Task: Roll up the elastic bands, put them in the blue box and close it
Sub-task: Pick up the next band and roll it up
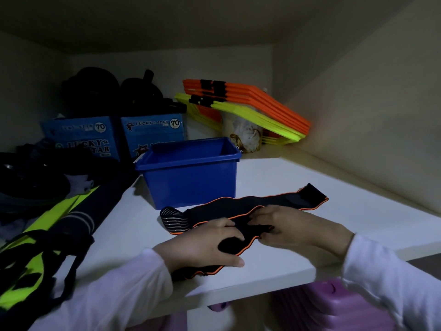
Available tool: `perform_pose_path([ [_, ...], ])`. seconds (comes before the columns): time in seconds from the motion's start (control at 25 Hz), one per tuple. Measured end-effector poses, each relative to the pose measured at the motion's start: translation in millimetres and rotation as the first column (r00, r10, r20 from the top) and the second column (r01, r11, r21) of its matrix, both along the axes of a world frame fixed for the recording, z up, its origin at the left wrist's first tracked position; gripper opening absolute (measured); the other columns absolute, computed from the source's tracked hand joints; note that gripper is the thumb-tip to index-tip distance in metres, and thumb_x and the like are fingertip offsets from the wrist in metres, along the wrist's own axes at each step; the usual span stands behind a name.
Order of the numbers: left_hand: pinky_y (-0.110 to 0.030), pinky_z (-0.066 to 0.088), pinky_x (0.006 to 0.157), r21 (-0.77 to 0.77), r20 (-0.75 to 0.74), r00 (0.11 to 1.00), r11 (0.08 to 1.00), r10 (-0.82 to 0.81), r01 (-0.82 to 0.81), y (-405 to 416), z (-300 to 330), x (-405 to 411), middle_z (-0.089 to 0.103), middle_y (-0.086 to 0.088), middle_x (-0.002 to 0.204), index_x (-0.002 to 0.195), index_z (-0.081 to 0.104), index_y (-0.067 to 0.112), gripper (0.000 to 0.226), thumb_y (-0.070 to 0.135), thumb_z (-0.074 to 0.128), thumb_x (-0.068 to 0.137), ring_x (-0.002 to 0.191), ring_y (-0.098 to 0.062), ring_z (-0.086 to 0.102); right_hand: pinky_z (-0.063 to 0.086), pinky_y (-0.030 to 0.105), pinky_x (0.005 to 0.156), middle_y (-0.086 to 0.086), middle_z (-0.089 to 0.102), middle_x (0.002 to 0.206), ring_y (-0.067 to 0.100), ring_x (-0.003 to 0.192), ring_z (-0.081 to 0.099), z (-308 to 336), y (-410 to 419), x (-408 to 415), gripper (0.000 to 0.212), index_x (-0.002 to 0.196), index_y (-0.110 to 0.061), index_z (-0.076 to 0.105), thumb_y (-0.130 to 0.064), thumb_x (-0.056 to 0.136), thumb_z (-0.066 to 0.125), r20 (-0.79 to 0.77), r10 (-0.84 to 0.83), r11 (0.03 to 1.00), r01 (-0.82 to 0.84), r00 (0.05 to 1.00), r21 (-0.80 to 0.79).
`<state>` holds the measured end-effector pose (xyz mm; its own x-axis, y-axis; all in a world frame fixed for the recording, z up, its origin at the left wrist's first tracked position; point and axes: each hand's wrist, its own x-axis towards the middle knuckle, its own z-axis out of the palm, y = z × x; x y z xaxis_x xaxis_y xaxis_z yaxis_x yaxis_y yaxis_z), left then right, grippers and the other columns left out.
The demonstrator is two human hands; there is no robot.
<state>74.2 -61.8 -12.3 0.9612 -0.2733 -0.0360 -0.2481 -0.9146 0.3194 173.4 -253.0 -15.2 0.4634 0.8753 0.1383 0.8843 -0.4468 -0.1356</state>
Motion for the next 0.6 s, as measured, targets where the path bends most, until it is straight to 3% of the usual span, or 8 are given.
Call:
perform_pose_path([
  [0.24, -0.012, 0.018, 0.100, -0.023, 0.031, 0.999, 1.000, -0.016, 0.017, 2.4, -5.8, 6.8, 0.035, 0.006, 0.142, 0.129, 0.049, 0.031, 0.046, 0.038, 0.061, 0.085, 0.134, -0.008, 0.029, 0.038, 0.027, 0.104, 0.000, 0.056, 0.133, 0.015, 0.124, 0.048, 2.9, -1.6, -0.5, 0.047, 0.129, -0.015, 0.054, -0.038, 0.088, 0.056, -0.027, -0.020, 0.997, 0.018, 0.999, -0.069],
  [0.4, -0.014, 0.020, 0.103, -0.014, 0.033, 0.999, 1.000, -0.019, 0.019, 2.7, -5.3, 7.8, 0.038, 0.004, 0.141, 0.128, 0.051, 0.028, 0.045, 0.036, 0.061, 0.085, 0.133, -0.009, 0.031, 0.049, 0.041, 0.083, 0.005, 0.065, 0.108, 0.024, 0.099, 0.060, -3.2, 0.6, -8.0, 0.043, 0.107, -0.012, 0.063, -0.039, 0.080, 0.045, 0.093, -0.016, 0.999, 0.020, 0.996, -0.033],
  [0.6, -0.024, 0.034, 0.104, 0.006, 0.059, 0.998, 1.000, 0.005, -0.005, -1.2, -2.1, 4.8, 0.047, 0.003, 0.128, 0.127, 0.050, 0.028, 0.044, 0.031, 0.060, 0.084, 0.123, -0.013, 0.044, 0.050, 0.039, 0.067, 0.010, 0.068, 0.099, 0.032, 0.088, 0.064, -12.4, 4.9, -16.6, 0.030, 0.102, -0.009, 0.063, -0.030, 0.089, 0.047, 0.261, -0.101, 0.991, 0.074, 0.960, 0.110],
])
